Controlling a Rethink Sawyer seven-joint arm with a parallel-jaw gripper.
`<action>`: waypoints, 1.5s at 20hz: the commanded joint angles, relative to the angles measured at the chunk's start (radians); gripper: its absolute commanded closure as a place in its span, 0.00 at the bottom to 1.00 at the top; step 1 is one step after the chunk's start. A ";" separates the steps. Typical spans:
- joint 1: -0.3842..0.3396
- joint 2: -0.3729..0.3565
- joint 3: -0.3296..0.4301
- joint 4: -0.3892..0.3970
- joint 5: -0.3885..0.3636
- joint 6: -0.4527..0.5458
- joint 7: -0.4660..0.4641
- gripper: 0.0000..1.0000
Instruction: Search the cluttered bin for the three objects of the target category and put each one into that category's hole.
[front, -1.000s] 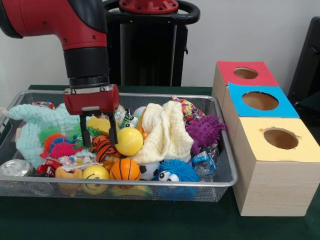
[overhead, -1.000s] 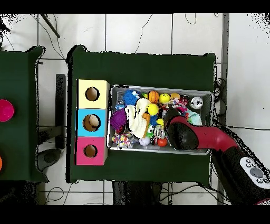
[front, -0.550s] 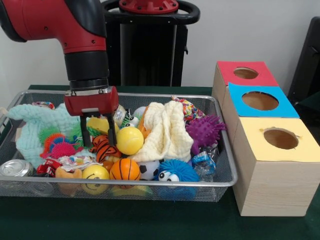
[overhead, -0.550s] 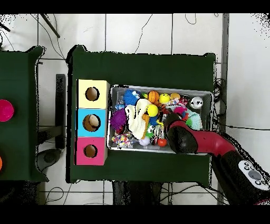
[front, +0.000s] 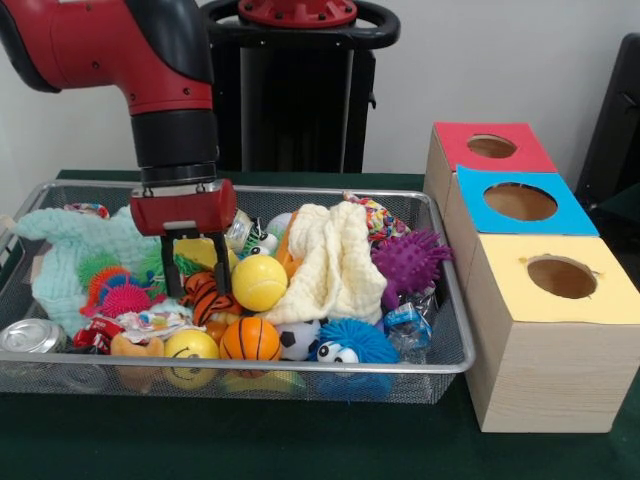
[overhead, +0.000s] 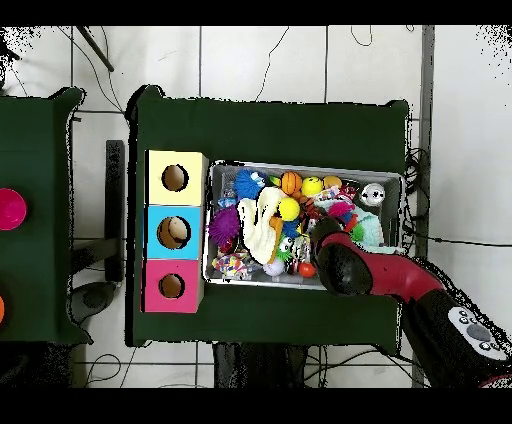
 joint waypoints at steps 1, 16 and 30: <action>0.028 0.049 -0.045 0.039 0.039 -0.067 0.191 0.00; 0.056 0.063 -0.070 0.038 0.095 -0.150 0.210 1.00; 0.047 0.021 -0.048 0.061 0.104 -0.093 0.179 1.00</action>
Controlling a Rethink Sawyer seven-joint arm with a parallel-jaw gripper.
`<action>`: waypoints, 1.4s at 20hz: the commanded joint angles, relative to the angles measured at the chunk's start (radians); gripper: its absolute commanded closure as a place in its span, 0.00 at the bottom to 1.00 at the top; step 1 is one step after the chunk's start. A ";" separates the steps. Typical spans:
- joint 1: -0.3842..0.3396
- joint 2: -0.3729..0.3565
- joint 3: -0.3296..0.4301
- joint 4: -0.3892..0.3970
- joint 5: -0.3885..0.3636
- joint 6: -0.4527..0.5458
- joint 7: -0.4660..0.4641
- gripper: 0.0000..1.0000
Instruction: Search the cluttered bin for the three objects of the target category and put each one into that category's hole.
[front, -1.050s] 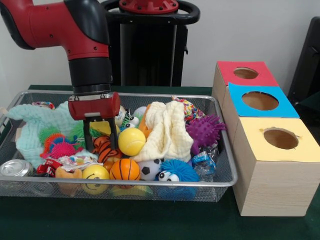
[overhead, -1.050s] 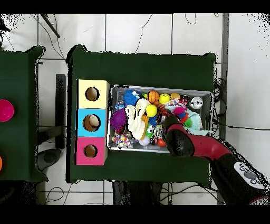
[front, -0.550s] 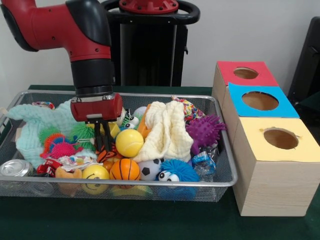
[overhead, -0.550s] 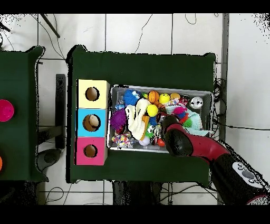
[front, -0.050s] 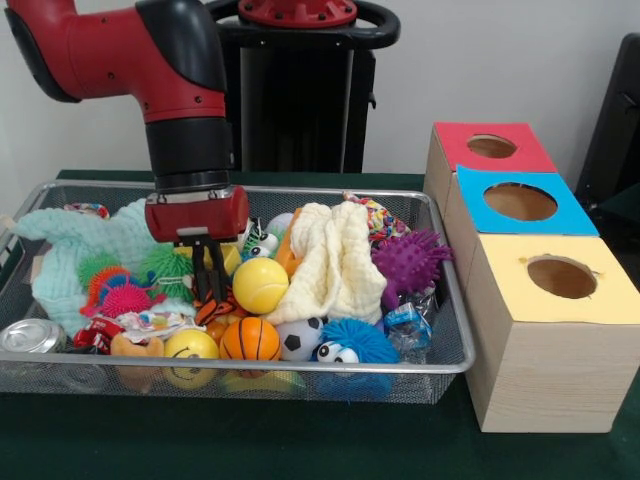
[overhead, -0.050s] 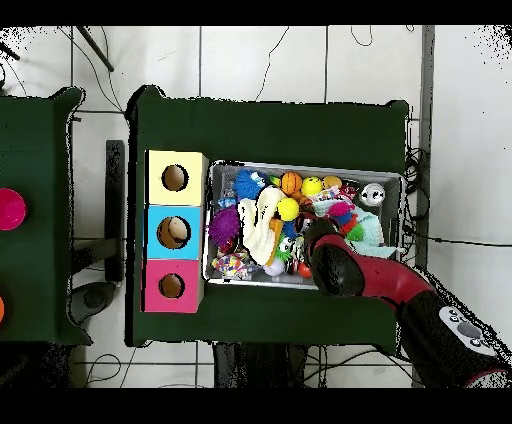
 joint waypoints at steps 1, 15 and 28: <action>0.025 -0.012 -0.021 0.045 0.043 -0.018 0.179 1.00; 0.040 -0.205 -0.038 0.148 0.098 0.056 0.173 1.00; 0.068 -0.321 -0.056 0.217 0.158 0.091 0.176 1.00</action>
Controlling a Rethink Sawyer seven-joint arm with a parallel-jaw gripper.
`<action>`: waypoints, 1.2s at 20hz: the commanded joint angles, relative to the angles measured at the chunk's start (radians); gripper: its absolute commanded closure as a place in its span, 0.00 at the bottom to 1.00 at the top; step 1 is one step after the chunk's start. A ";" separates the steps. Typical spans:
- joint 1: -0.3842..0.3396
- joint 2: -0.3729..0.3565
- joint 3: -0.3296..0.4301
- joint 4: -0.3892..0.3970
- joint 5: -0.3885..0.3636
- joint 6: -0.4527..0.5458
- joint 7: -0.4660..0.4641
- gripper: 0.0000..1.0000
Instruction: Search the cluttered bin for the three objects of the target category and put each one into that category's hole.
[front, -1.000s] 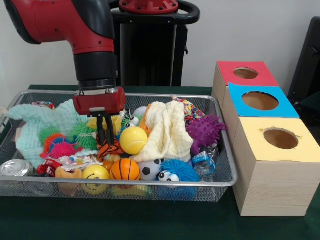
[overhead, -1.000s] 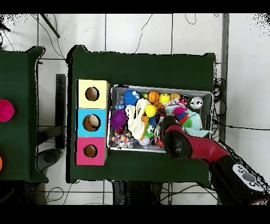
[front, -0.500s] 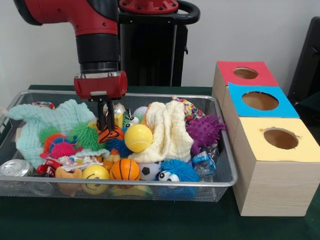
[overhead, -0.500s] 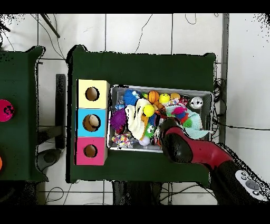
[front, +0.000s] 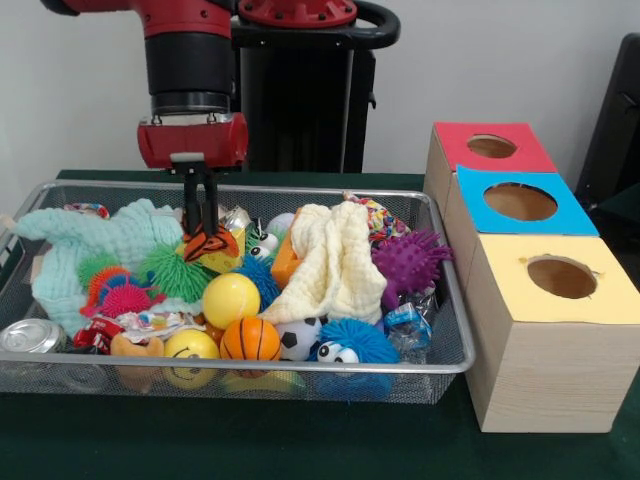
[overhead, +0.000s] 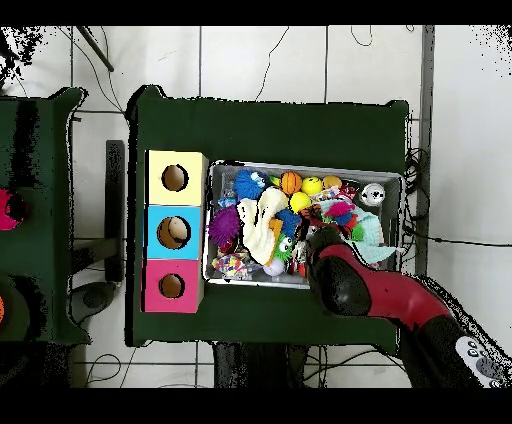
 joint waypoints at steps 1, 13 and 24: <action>0.039 -0.099 -0.028 0.077 0.078 0.091 0.181 1.00; 0.197 -0.179 -0.142 0.169 0.199 0.041 0.246 1.00; 0.382 -0.186 -0.274 0.220 0.329 -0.041 0.299 1.00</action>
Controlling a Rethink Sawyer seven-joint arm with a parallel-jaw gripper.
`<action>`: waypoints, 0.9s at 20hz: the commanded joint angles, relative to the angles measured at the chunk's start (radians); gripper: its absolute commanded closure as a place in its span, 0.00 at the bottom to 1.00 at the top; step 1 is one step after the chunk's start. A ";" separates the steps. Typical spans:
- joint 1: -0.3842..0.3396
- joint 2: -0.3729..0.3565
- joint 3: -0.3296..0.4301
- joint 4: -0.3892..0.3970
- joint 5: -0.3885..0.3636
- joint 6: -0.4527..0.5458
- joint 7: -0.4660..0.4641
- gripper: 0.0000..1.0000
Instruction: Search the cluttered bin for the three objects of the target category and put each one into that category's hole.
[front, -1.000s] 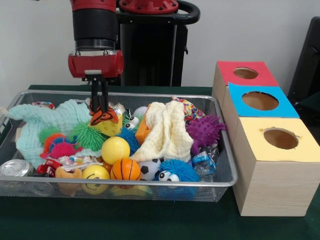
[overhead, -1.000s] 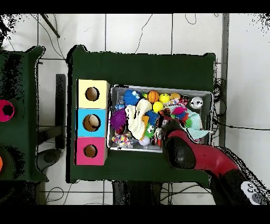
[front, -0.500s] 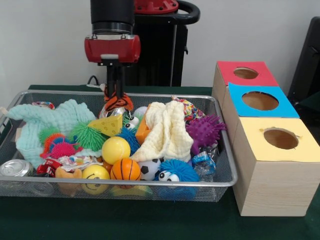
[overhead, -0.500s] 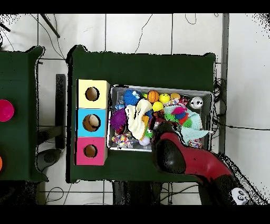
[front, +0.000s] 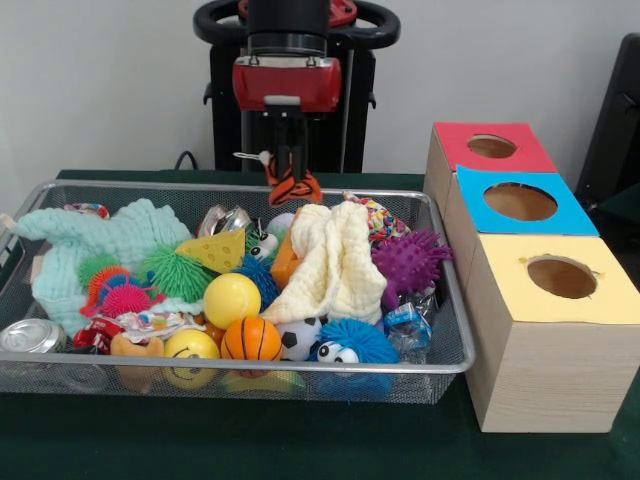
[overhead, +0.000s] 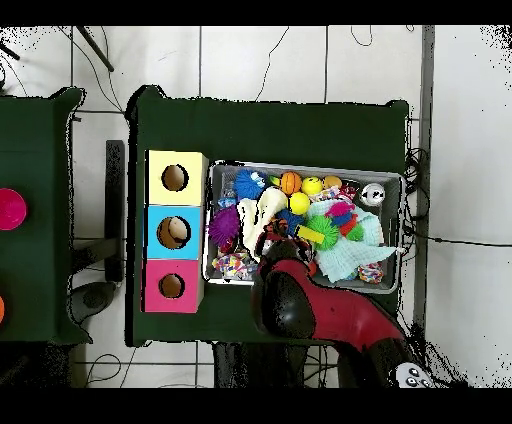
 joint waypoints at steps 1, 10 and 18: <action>0.099 -0.017 -0.104 0.077 0.122 -0.044 0.284 1.00; 0.256 -0.043 -0.191 0.118 0.253 -0.063 0.315 1.00; 0.399 -0.031 -0.251 0.130 0.375 -0.080 0.336 1.00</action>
